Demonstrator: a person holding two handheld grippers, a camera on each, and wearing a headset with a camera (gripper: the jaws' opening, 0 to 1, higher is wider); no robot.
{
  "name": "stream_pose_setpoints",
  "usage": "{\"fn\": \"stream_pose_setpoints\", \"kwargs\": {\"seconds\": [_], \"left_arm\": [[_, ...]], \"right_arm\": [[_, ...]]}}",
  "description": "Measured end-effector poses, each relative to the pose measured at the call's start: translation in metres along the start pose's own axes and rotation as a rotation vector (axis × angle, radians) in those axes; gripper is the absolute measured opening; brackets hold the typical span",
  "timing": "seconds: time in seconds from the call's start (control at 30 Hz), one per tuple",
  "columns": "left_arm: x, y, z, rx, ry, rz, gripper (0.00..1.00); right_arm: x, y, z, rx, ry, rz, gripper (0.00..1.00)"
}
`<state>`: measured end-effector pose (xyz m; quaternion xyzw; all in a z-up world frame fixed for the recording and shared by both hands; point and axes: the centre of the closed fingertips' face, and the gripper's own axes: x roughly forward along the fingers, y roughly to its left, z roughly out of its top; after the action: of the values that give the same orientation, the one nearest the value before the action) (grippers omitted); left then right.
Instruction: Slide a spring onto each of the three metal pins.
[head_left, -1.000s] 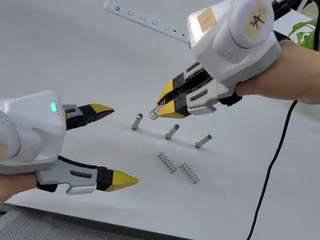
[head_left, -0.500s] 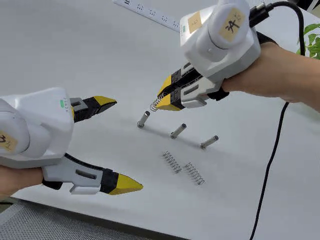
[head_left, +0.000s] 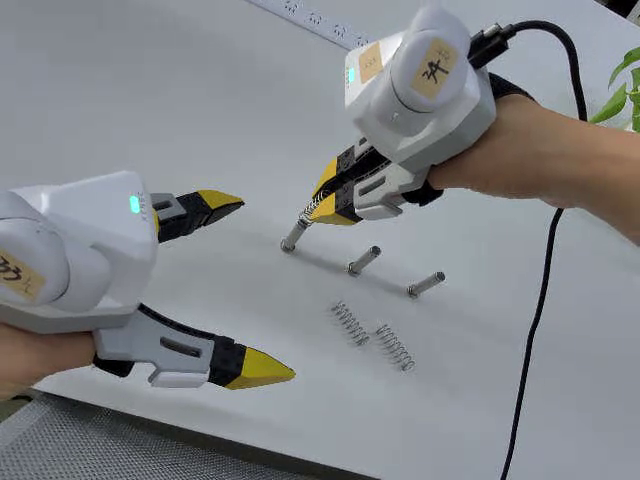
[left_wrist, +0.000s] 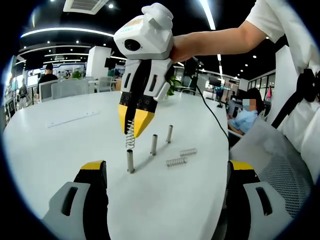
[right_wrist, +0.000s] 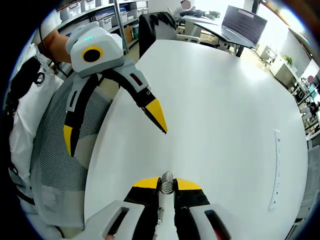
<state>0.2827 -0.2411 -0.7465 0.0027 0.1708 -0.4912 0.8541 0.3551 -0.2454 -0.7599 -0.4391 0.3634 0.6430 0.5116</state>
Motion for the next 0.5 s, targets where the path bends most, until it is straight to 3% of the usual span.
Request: {"fn": "stream_pose_setpoints", "kwargs": {"seconds": [0.5], "left_arm": [[0.0013, -0.0014, 0.0006, -0.013, -0.011, -0.009, 0.99]], "right_arm": [[0.007, -0.0004, -0.0032, -0.006, 0.018, 0.019, 0.07]]}}
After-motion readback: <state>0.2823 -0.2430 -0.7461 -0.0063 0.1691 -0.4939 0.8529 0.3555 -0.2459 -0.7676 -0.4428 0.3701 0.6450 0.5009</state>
